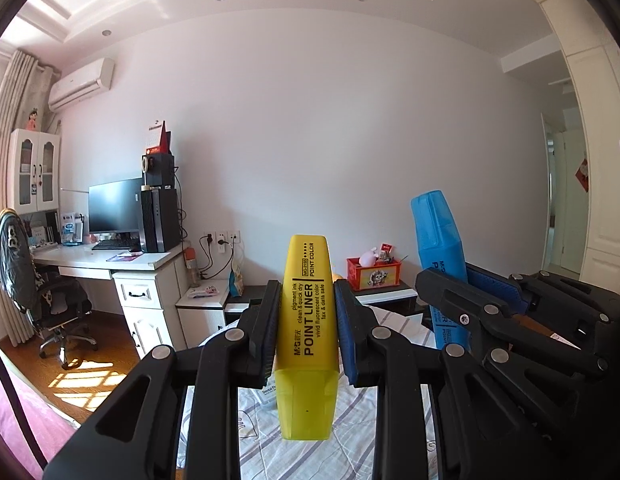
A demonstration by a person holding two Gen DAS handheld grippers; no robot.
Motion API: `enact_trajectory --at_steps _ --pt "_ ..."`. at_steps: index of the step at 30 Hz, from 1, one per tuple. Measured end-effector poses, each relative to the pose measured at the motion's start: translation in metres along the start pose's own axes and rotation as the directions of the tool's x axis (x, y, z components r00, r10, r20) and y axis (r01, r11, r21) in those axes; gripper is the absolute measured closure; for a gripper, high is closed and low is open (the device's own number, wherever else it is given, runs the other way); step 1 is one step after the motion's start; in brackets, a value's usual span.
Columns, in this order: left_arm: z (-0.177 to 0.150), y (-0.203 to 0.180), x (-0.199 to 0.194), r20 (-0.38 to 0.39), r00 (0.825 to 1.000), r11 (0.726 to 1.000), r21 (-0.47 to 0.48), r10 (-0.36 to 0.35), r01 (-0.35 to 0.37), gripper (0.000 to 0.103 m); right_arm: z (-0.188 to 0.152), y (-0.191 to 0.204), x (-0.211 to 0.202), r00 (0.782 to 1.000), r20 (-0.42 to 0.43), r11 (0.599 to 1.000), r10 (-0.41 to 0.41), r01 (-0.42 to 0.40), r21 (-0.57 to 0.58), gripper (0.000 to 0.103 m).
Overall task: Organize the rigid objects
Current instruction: 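Carry the highlighter and blue marker over the pink box and open both grippers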
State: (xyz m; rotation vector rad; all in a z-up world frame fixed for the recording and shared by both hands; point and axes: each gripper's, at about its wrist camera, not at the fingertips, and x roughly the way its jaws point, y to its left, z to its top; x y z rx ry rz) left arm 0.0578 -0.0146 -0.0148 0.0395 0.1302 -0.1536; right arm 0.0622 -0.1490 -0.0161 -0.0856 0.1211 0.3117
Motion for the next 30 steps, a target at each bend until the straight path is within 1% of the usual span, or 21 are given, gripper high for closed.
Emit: enact_trajectory --at_steps 4,9,18,25,30 --pt "-0.001 -0.001 -0.002 0.003 1.0 1.0 0.009 0.01 -0.01 0.077 0.0 0.001 0.002 1.0 -0.004 1.0 0.004 -0.004 -0.002 0.088" --pt "-0.006 -0.005 0.006 -0.019 1.0 1.0 0.016 0.013 -0.012 0.077 -0.006 -0.004 0.012 1.0 -0.023 1.0 0.01 -0.01 0.002 0.087" --pt "-0.003 -0.008 0.049 -0.056 0.998 0.999 0.027 0.03 -0.028 0.077 -0.005 -0.014 0.052 0.998 -0.062 1.0 0.018 -0.017 0.008 0.087" --pt "0.006 -0.01 0.105 -0.064 0.997 0.997 0.06 0.048 -0.044 0.077 0.0 -0.033 0.101 0.997 -0.072 1.0 0.021 -0.02 0.007 0.087" --pt "0.01 -0.008 0.171 -0.11 0.993 0.997 0.079 0.034 -0.025 0.077 0.0 -0.053 0.158 0.994 -0.109 1.0 0.006 -0.006 -0.003 0.087"
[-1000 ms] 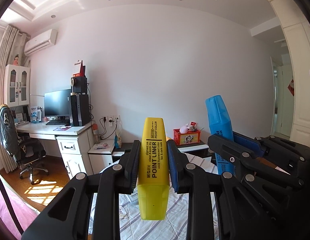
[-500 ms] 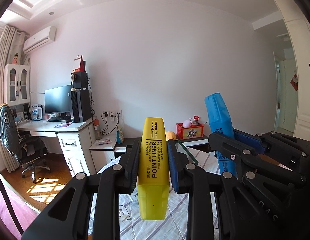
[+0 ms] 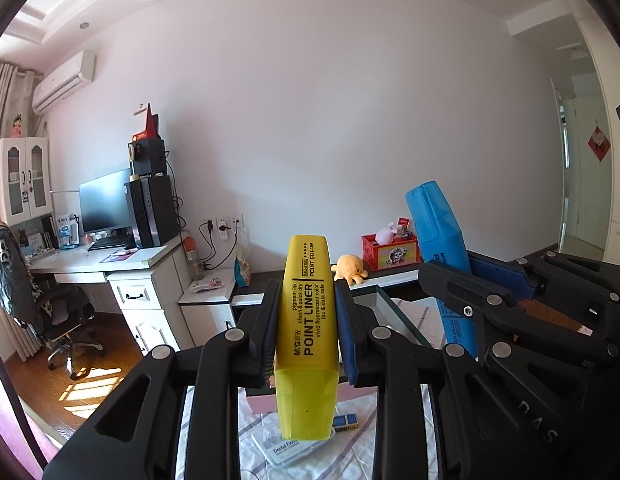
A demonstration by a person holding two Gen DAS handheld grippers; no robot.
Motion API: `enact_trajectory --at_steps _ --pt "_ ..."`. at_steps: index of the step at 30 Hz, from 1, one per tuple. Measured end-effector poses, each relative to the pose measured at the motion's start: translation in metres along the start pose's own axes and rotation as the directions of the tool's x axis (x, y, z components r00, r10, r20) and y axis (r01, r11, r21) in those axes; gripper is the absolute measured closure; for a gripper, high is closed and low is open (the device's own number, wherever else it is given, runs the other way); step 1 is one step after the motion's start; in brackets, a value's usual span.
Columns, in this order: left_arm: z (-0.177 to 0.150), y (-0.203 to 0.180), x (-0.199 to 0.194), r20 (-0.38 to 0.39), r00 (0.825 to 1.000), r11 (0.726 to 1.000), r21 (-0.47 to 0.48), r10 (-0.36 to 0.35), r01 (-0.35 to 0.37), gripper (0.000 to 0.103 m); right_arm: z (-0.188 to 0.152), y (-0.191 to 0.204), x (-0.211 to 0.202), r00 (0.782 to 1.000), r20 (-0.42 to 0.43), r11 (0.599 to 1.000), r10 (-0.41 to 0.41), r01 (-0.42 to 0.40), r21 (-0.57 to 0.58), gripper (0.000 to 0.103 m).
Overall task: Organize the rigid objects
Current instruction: 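Carry the highlighter and blue marker over the pink box and open both grippers, then withdraw both tools from the pink box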
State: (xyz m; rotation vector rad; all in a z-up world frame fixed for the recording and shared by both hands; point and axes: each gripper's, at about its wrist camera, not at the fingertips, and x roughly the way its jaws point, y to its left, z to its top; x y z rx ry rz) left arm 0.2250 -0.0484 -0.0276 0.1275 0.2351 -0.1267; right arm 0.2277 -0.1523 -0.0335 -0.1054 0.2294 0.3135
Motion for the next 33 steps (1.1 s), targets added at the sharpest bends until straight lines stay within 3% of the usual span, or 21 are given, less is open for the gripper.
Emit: enact_trajectory --at_steps 5,9,12,17,21,26,29,33 --pt "0.006 0.001 0.086 -0.096 0.995 0.999 0.023 -0.027 0.03 0.077 -0.002 -0.028 0.071 0.997 -0.071 1.0 -0.002 0.003 0.01 0.087" --pt "-0.006 0.004 0.155 -0.189 0.982 0.999 0.042 -0.009 0.017 0.077 -0.018 -0.047 0.131 0.986 -0.166 1.0 0.008 -0.004 0.023 0.087" --pt "-0.024 0.007 0.203 -0.275 0.961 0.998 0.06 0.01 0.007 0.077 -0.04 -0.058 0.172 0.967 -0.252 0.998 0.035 -0.022 0.054 0.087" --pt "-0.06 0.013 0.261 -0.415 0.91 0.998 0.059 0.008 0.018 0.077 -0.079 -0.07 0.221 0.926 -0.372 0.995 0.066 -0.034 0.092 0.088" --pt "-0.077 0.015 0.285 -0.481 0.877 0.998 0.062 0.008 0.025 0.077 -0.095 -0.073 0.238 0.905 -0.42 0.994 0.07 -0.03 0.101 0.087" --pt "-0.086 0.014 0.293 -0.519 0.855 0.997 0.058 -0.005 0.041 0.075 -0.103 -0.08 0.244 0.894 -0.445 0.994 0.051 -0.003 0.109 0.086" --pt "-0.084 0.017 0.288 -0.513 0.858 0.998 0.052 -0.008 0.041 0.048 -0.099 -0.083 0.24 0.895 -0.443 0.992 0.047 0.012 0.128 0.064" --pt "-0.073 0.024 0.261 -0.477 0.879 0.999 0.039 -0.006 0.028 0.031 -0.091 -0.085 0.217 0.909 -0.415 0.987 0.04 0.028 0.156 0.048"
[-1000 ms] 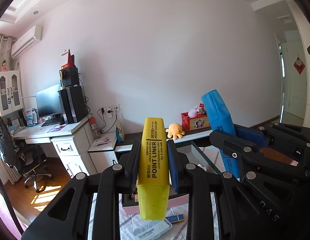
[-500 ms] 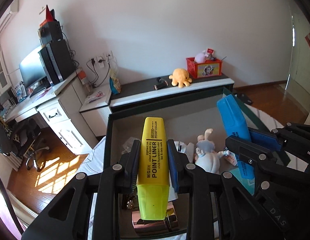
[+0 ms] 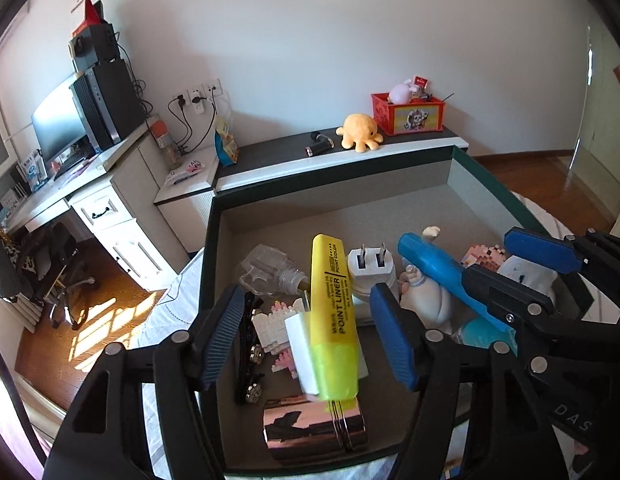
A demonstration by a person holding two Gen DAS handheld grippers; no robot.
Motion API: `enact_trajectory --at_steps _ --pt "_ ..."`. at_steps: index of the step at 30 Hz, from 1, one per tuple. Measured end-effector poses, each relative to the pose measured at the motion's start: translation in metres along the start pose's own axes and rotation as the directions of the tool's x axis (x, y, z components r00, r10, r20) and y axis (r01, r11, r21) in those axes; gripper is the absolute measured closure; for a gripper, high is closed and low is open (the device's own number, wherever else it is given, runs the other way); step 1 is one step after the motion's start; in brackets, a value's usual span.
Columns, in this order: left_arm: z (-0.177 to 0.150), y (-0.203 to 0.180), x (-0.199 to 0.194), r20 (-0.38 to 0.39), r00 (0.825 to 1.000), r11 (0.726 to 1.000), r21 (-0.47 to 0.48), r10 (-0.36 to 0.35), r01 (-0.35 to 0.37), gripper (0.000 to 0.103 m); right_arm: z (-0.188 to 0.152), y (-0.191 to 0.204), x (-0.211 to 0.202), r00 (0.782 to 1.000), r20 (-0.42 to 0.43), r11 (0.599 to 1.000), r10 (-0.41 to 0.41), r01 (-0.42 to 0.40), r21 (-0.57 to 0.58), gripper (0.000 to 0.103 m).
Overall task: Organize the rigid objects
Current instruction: 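Withdraw both tools from the pink box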
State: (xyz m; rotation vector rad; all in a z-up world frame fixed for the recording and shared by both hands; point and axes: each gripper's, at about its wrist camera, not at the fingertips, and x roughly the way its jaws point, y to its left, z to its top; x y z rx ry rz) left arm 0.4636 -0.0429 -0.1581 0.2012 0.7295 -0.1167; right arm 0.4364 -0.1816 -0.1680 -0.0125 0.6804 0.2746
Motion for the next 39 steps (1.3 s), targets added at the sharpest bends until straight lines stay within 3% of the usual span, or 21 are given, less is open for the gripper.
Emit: enact_trajectory --at_steps 4,5,10,11,12,16,19,25,29,39 --pt "-0.008 0.009 -0.048 0.078 0.997 0.999 -0.033 0.01 -0.008 0.015 -0.002 0.006 -0.04 0.998 0.066 1.0 -0.016 0.015 0.024 0.026" --pt "-0.011 0.012 -0.061 0.1 0.995 0.999 -0.044 0.014 -0.009 0.012 -0.004 0.007 -0.052 0.997 0.078 0.999 -0.023 0.02 0.034 0.017" --pt "-0.033 0.019 -0.137 0.217 0.976 0.996 -0.094 0.018 0.003 0.006 -0.016 0.027 -0.117 0.985 0.169 0.999 -0.017 0.012 0.03 0.013" --pt "-0.039 0.019 -0.151 0.238 0.971 0.995 -0.1 0.027 -0.003 0.003 -0.02 0.032 -0.13 0.982 0.186 1.0 -0.018 0.014 0.024 0.01" --pt "-0.045 0.018 -0.164 0.257 0.966 0.994 -0.11 0.036 -0.008 0.001 -0.023 0.036 -0.143 0.979 0.203 1.0 -0.022 0.019 0.018 0.001" --pt "-0.07 0.017 -0.217 0.331 0.942 0.99 -0.144 0.051 -0.003 0.0 -0.037 0.054 -0.195 0.96 0.276 0.999 -0.038 0.04 0.001 0.0" --pt "-0.088 0.013 -0.251 0.376 0.922 0.987 -0.153 0.094 -0.039 0.0 -0.05 0.067 -0.23 0.947 0.312 0.997 -0.071 0.078 -0.011 0.0" --pt "-0.119 0.005 -0.306 0.43 0.894 0.984 -0.168 0.129 -0.061 0.0 -0.075 0.082 -0.284 0.921 0.375 0.994 -0.101 0.11 -0.002 0.0" --pt "-0.132 0.002 -0.331 0.467 0.873 0.984 -0.167 0.139 -0.068 0.0 -0.088 0.088 -0.308 0.912 0.396 0.993 -0.107 0.114 0.006 0.0" --pt "-0.145 -0.011 -0.363 0.51 0.848 0.983 -0.168 0.147 -0.07 0.0 -0.1 0.095 -0.338 0.891 0.438 0.991 -0.122 0.131 0.008 0.0"
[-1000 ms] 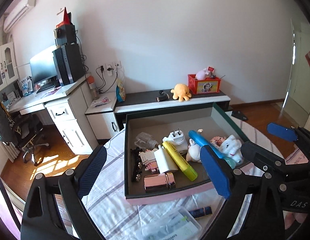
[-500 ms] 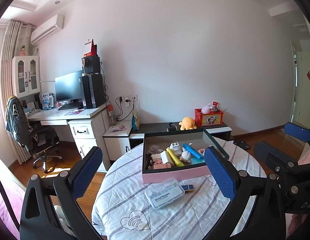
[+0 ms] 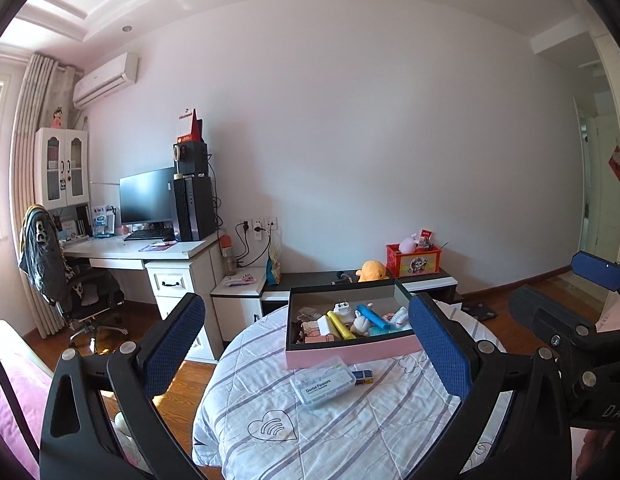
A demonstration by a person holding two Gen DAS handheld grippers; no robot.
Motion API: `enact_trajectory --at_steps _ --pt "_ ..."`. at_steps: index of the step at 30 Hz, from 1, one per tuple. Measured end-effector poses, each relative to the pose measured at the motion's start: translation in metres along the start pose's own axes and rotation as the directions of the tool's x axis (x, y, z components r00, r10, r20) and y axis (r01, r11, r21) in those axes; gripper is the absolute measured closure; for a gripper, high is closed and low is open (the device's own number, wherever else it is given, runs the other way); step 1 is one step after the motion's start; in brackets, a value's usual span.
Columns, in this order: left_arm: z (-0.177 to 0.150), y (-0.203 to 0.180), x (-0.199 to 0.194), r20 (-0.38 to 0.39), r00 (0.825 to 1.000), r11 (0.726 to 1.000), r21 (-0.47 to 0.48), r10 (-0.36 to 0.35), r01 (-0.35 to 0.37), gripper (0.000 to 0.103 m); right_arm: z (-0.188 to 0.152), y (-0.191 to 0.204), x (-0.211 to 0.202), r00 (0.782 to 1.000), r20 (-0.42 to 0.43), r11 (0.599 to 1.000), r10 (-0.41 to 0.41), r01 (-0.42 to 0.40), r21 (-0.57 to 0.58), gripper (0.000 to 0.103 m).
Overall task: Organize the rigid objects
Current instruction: 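Withdraw both tools from the pink box, then grasp the clear flossers case with the left gripper while the right gripper grasps the small blue box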
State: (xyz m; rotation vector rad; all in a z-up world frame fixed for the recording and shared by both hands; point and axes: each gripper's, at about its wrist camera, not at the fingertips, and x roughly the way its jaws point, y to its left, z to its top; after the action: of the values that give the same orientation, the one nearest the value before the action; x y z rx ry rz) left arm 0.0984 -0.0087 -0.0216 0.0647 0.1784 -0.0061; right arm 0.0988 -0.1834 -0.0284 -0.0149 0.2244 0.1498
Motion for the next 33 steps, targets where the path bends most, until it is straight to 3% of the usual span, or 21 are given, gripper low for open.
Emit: enact_trajectory --at_steps 11,21,26,33 --pt "-0.005 -0.004 0.007 -0.018 1.0 1.0 0.009 0.005 -0.004 0.0 -0.007 -0.002 0.006 1.0 -0.024 1.0 -0.003 0.003 0.004 0.0" --pt "-0.028 -0.007 0.063 -0.144 0.99 1.0 0.026 -0.001 0.005 0.0 -0.026 -0.012 0.061 0.99 -0.14 1.0 0.012 -0.008 0.026 0.0" --pt "-0.052 -0.006 0.103 -0.251 0.968 0.999 0.03 -0.005 0.012 0.0 -0.047 -0.016 0.102 0.973 -0.231 0.999 0.026 -0.017 0.038 0.0" --pt "-0.092 -0.003 0.16 -0.398 0.917 0.999 0.038 -0.002 0.019 0.0 -0.081 -0.017 0.158 0.933 -0.355 0.998 0.051 -0.037 0.048 0.0"
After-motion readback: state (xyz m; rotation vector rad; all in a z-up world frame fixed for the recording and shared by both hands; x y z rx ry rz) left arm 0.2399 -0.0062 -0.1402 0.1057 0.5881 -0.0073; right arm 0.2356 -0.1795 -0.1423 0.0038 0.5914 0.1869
